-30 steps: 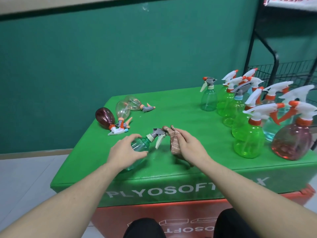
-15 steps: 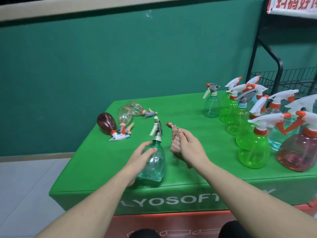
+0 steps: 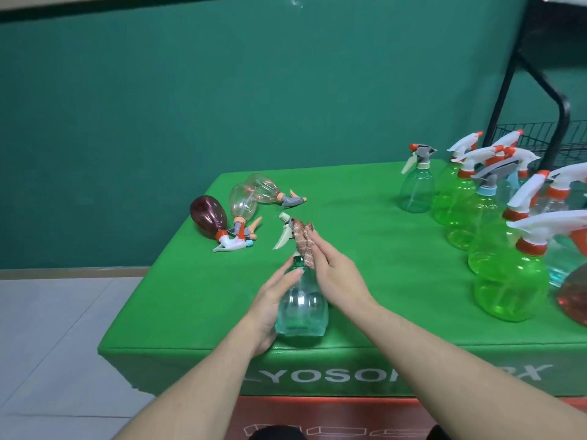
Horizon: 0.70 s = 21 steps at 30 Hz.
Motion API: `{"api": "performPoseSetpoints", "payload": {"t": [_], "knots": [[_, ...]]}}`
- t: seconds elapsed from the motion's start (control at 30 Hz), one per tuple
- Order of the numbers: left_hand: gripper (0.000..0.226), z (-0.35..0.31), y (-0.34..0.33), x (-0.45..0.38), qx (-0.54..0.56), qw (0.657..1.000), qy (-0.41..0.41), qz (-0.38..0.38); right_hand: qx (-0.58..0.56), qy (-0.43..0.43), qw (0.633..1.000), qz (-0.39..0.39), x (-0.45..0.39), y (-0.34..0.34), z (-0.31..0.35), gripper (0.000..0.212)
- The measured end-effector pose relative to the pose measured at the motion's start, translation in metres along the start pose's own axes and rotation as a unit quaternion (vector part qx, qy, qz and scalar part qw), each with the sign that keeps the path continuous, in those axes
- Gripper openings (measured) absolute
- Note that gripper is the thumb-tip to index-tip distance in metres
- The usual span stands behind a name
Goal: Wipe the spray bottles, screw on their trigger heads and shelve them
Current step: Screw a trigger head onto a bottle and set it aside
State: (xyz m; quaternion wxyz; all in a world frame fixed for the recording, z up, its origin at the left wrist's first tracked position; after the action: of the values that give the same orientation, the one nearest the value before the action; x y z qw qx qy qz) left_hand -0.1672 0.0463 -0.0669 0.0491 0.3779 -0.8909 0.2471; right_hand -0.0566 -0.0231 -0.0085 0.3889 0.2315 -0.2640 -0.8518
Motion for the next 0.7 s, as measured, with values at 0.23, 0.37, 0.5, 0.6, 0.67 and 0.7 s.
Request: {"api": "performPoseSetpoints", "payload": {"t": [0.23, 0.37, 0.5, 0.6, 0.67, 0.7], "knots": [[0.070, 0.001, 0.006, -0.003, 0.066, 0.998, -0.017, 0.015, 0.027, -0.016, 0.999, 0.032, -0.013, -0.013, -0.005, 0.044], [0.071, 0.001, 0.006, -0.004, 0.068, 0.997, -0.021, 0.019, 0.029, 0.002, 0.999, 0.031, -0.011, -0.013, -0.003, 0.043], [0.074, 0.004, 0.009, -0.007, 0.063, 0.998, -0.008, 0.021, 0.042, 0.039, 0.998, 0.029, -0.005, -0.014, 0.003, 0.044], [0.067, 0.003, 0.007, -0.006, 0.058, 0.998, -0.012, 0.031, 0.077, 0.085, 0.992, 0.044, -0.006, -0.018, 0.015, 0.046], [0.063, 0.003, 0.007, -0.006, 0.073, 0.997, -0.013, 0.032, 0.098, 0.104, 0.988, 0.056, -0.011, -0.022, 0.022, 0.047], [0.062, 0.003, 0.007, -0.007, 0.079, 0.996, -0.014, 0.031, 0.106, 0.112, 0.986, 0.063, -0.012, -0.023, 0.024, 0.047]]}}
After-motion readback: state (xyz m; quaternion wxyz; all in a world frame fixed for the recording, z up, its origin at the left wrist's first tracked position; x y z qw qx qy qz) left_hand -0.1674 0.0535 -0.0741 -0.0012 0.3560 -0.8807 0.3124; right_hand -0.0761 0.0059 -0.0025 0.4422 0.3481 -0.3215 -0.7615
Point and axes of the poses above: each hand's wrist, its own x-axis away from the middle knuckle, its own y-axis out of the back of the hand, z = x × y, the point moved 6 cm from there along -x, towards the middle knuckle, and after that the axes turned 14 degrees about x, right-handed, at the moved point
